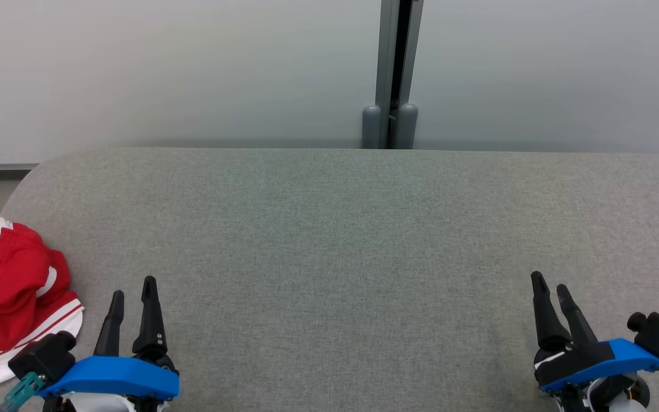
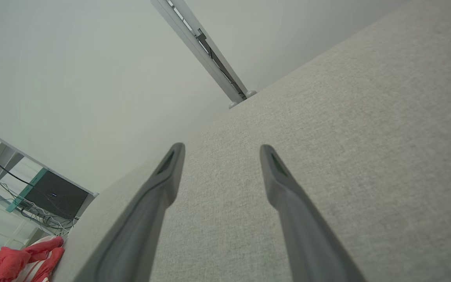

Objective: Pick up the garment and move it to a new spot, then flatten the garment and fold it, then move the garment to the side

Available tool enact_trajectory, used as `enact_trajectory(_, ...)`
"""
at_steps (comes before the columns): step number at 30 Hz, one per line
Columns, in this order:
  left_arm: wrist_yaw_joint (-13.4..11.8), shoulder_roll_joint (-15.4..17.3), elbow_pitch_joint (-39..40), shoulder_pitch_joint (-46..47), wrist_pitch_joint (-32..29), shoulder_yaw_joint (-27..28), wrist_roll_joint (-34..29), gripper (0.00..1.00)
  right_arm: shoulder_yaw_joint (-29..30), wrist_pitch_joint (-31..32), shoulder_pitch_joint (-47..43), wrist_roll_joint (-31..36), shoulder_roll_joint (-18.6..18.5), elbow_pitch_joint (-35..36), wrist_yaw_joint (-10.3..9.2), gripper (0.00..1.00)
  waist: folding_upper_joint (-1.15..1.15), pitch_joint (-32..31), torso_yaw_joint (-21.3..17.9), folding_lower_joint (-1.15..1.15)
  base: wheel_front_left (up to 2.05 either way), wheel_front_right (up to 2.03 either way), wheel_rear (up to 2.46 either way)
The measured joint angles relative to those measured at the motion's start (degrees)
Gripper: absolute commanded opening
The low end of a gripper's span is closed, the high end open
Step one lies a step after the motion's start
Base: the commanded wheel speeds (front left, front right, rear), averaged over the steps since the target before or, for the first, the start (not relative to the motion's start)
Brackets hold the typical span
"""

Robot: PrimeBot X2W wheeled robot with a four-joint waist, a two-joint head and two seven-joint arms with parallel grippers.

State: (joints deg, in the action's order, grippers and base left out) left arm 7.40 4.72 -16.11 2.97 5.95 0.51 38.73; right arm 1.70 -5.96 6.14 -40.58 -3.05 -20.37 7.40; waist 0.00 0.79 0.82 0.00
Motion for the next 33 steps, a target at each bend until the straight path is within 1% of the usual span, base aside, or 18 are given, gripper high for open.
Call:
enact_trajectory(11,-0.4,0.9,0.4,1.1,1.8,-1.5,-8.0,1.00,0.4,-1.8,1.9,9.1,0.2,0.2,0.00,1.00,0.00,0.0,0.4,0.00,0.00,0.00,0.00)
enact_trajectory(21,-0.7,1.1,-2.9,0.9,3.3,-2.7,-13.5,1.00,-0.6,-3.2,1.7,16.5,0.3,-4.2,0.00,1.00,0.00,-0.5,0.6,0.00,0.00,0.00,0.00)
enact_trajectory(33,-1.1,1.0,-4.6,0.1,4.8,-3.2,-19.9,1.00,-0.5,-4.8,1.7,22.7,0.3,-6.3,0.01,1.00,0.00,-0.9,1.0,0.00,0.00,0.00,0.00)
